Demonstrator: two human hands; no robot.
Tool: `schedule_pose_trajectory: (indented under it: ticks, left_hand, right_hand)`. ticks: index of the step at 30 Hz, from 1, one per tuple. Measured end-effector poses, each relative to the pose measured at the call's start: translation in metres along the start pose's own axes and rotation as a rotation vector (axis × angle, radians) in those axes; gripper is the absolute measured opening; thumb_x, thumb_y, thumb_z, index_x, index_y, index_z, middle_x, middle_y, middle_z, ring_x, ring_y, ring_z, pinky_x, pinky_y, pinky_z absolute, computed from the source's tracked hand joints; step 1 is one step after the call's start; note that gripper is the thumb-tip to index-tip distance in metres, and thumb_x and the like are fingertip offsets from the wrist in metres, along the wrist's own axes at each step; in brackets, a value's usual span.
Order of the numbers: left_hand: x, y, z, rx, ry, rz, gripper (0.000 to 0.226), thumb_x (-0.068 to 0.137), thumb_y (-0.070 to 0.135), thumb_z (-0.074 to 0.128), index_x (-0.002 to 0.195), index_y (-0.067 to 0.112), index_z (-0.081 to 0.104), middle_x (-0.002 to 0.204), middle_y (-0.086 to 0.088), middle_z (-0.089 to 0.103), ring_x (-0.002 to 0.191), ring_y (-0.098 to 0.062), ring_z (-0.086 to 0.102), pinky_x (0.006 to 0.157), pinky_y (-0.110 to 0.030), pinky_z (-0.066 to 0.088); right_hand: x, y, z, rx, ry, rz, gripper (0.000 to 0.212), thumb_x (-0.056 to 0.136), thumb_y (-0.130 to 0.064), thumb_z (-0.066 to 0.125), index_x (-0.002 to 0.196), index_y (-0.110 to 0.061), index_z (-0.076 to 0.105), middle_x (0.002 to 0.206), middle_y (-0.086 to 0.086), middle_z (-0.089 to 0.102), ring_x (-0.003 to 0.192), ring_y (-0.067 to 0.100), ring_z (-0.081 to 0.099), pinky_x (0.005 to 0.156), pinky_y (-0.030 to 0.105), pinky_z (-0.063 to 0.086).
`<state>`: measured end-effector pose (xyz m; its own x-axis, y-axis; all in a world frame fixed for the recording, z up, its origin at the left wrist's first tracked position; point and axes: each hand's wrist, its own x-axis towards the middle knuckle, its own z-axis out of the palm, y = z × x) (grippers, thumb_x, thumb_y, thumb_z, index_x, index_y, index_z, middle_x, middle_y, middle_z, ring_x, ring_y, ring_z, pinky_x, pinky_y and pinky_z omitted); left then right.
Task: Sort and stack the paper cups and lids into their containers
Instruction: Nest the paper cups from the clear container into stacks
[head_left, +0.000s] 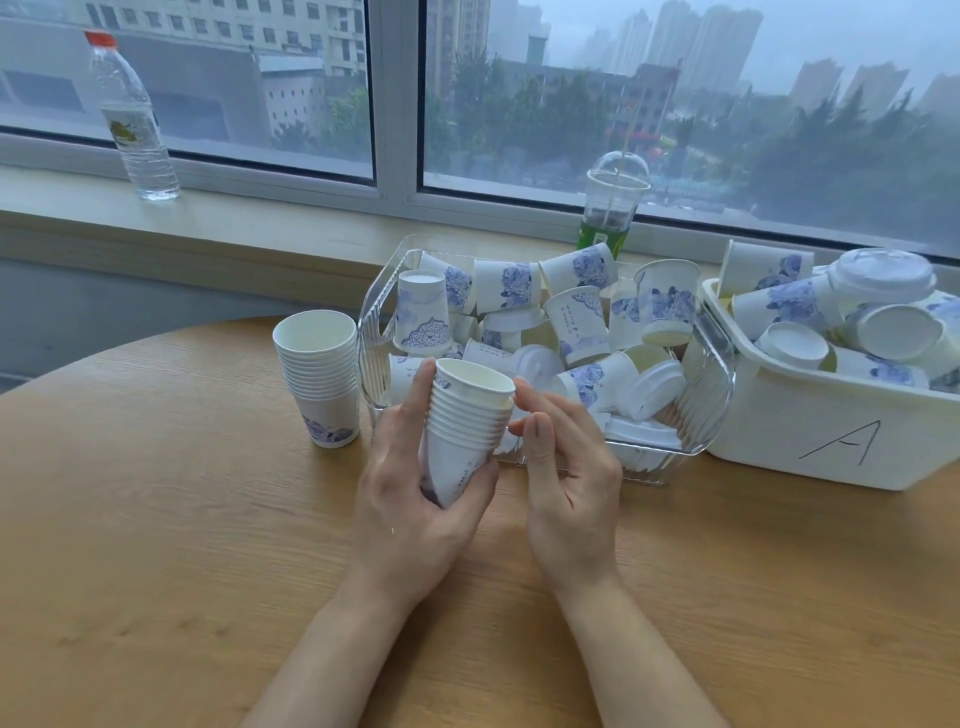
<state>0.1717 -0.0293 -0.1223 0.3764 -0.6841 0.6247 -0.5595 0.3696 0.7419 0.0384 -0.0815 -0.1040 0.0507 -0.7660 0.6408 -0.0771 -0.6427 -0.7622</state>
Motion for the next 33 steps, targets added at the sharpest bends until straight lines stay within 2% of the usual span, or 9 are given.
schedule_pose_trajectory:
  ticks: [6,9,11,14,18,21,25,28,33]
  left_hand:
    - [0.001,-0.004,-0.003,0.003,0.013,0.007,0.095,0.083,0.041,0.077,0.165,0.022,0.032,0.136,0.025,0.049,0.129,-0.002,0.053,0.106,-0.010,0.037]
    - [0.001,-0.005,-0.004,0.005,-0.004,0.007,0.096,0.084,0.044,0.075,0.165,0.020,0.030,0.137,0.021,0.051,0.131,-0.002,0.052,0.108,-0.011,0.036]
    - [0.001,-0.005,-0.004,-0.007,-0.016,0.007,0.097,0.085,0.043,0.076,0.166,0.021,0.028,0.140,0.016,0.053,0.134,-0.008,0.054,0.110,-0.018,0.039]
    - [0.000,-0.005,-0.006,-0.018,-0.002,0.014,0.095,0.086,0.034,0.082,0.165,0.022,0.031,0.150,0.013,0.052,0.139,-0.018,0.054,0.112,-0.040,0.048]
    - [0.004,-0.008,-0.019,0.040,0.064,-0.014,0.092,0.083,0.026,0.089,0.159,0.030,0.038,0.142,0.003,0.060,0.122,-0.025,0.065,0.092,-0.055,0.059]
    - [0.008,-0.007,-0.037,0.062,0.174,-0.038,0.091,0.081,0.029,0.087,0.157,0.032,0.037,0.135,-0.003,0.062,0.115,-0.026,0.066,0.086,-0.044,0.061]
    - [0.013,-0.006,-0.058,0.108,0.339,-0.047,0.092,0.080,0.027,0.081,0.160,0.024,0.035,0.138,-0.005,0.059,0.113,-0.024,0.062,0.079,-0.007,0.047]
    - [0.016,-0.013,-0.071,0.147,0.442,-0.068,0.093,0.080,0.025,0.079,0.161,0.024,0.033,0.131,0.003,0.056,0.112,-0.027,0.057,0.078,-0.004,0.040]
    - [0.018,-0.026,-0.086,0.136,0.549,-0.140,0.092,0.081,0.027,0.078,0.160,0.032,0.031,0.140,0.007,0.057,0.124,-0.022,0.055,0.091,-0.042,0.053]
  right_hand:
    - [-0.003,0.003,0.002,0.048,-0.048,0.033,0.037,0.107,-0.039,0.052,0.127,-0.018,0.074,0.120,-0.011,0.071,0.106,0.024,0.072,0.091,0.037,0.057]
    - [-0.002,0.003,0.000,0.033,-0.063,0.047,0.034,0.106,-0.038,0.053,0.125,-0.020,0.075,0.119,-0.007,0.072,0.108,0.024,0.071,0.091,0.032,0.057]
    - [-0.001,0.004,-0.001,0.000,-0.076,0.033,0.032,0.107,-0.036,0.054,0.126,-0.020,0.074,0.120,-0.007,0.071,0.112,0.021,0.070,0.091,0.026,0.055]
    - [-0.001,0.008,-0.001,-0.159,-0.105,-0.058,0.033,0.107,-0.035,0.052,0.132,-0.023,0.071,0.124,-0.009,0.068,0.121,0.016,0.063,0.102,0.037,0.050]
    - [-0.002,0.018,0.005,-0.439,-0.157,-0.172,0.038,0.107,-0.035,0.050,0.143,-0.027,0.061,0.128,-0.011,0.066,0.120,0.009,0.058,0.117,0.048,0.035]
    - [-0.004,0.023,0.011,-0.477,-0.230,-0.156,0.044,0.107,-0.041,0.046,0.149,-0.031,0.053,0.132,-0.013,0.065,0.128,0.007,0.057,0.125,0.046,0.024]
    - [-0.005,0.023,0.014,-0.478,-0.263,-0.147,0.043,0.107,-0.041,0.046,0.149,-0.033,0.051,0.129,-0.015,0.065,0.128,0.006,0.056,0.128,0.035,0.015]
    - [-0.005,0.024,0.014,-0.474,-0.274,-0.140,0.043,0.107,-0.041,0.046,0.149,-0.033,0.052,0.130,-0.015,0.065,0.129,0.004,0.055,0.128,0.037,0.016]
    - [-0.006,0.023,0.015,-0.484,-0.273,-0.148,0.044,0.106,-0.040,0.048,0.149,-0.031,0.053,0.128,-0.014,0.065,0.127,0.007,0.056,0.127,0.034,0.017]
